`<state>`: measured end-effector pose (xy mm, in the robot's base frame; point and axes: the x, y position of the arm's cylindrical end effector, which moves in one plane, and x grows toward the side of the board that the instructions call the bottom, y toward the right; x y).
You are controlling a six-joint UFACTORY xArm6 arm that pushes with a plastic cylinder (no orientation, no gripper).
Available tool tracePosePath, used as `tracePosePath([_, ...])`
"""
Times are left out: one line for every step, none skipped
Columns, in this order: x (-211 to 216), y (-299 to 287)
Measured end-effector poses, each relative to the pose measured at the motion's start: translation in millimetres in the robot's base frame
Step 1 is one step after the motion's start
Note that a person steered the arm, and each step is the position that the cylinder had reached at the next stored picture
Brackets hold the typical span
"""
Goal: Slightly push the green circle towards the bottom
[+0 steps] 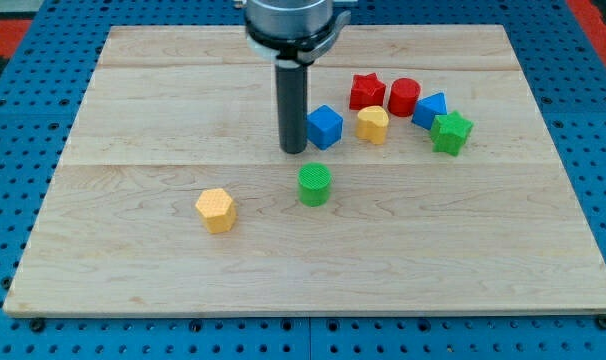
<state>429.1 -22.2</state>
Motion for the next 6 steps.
tracePosePath([42, 6])
tracePosePath([46, -3])
tracePosePath([54, -7])
tracePosePath([52, -17])
tracePosePath([49, -17])
tracePosePath([46, -17])
